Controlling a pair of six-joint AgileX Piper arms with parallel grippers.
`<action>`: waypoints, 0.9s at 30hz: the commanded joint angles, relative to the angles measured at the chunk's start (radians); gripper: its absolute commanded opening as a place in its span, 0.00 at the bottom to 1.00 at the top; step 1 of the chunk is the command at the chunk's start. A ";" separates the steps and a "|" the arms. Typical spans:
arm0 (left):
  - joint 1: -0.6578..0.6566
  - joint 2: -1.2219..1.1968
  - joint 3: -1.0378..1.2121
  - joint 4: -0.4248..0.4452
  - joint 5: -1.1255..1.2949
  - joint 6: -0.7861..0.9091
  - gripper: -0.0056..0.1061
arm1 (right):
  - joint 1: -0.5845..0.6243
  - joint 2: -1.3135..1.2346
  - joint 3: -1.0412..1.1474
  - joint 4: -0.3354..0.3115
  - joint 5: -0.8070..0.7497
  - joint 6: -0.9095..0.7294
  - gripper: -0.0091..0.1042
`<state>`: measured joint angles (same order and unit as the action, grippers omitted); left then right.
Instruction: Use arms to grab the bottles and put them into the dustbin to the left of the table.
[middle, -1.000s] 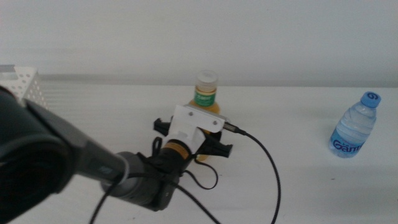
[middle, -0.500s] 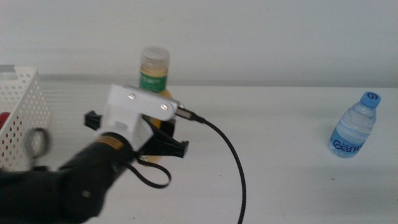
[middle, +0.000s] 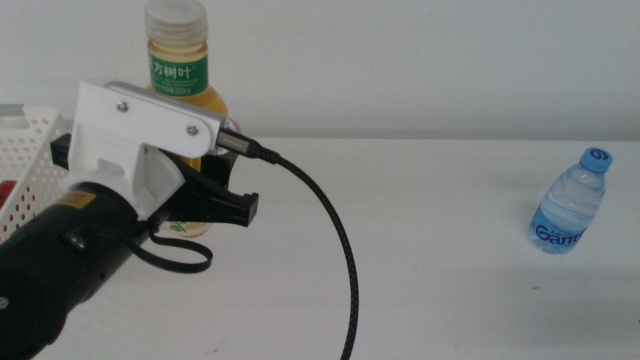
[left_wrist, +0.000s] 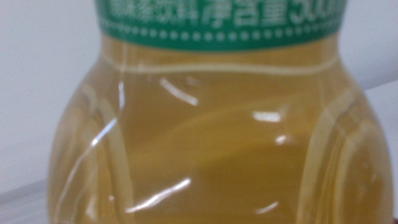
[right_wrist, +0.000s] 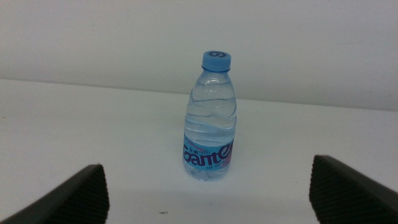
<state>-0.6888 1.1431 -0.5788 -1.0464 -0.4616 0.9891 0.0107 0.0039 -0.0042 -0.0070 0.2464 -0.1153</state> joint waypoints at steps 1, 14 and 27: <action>0.000 -0.019 -0.005 0.010 -0.038 0.023 0.03 | -0.005 -0.041 0.043 -0.008 -0.002 -0.008 0.84; 0.446 -0.018 -0.229 0.584 0.709 -0.657 0.03 | -0.005 -0.041 0.043 -0.008 -0.002 -0.008 0.84; 0.986 0.297 -0.794 0.616 1.548 -0.461 0.03 | -0.005 -0.041 0.043 -0.008 -0.002 -0.008 0.84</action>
<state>0.2495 1.4006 -1.2986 -0.4290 1.0214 0.5116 0.0107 0.0039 -0.0042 -0.0070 0.2464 -0.1153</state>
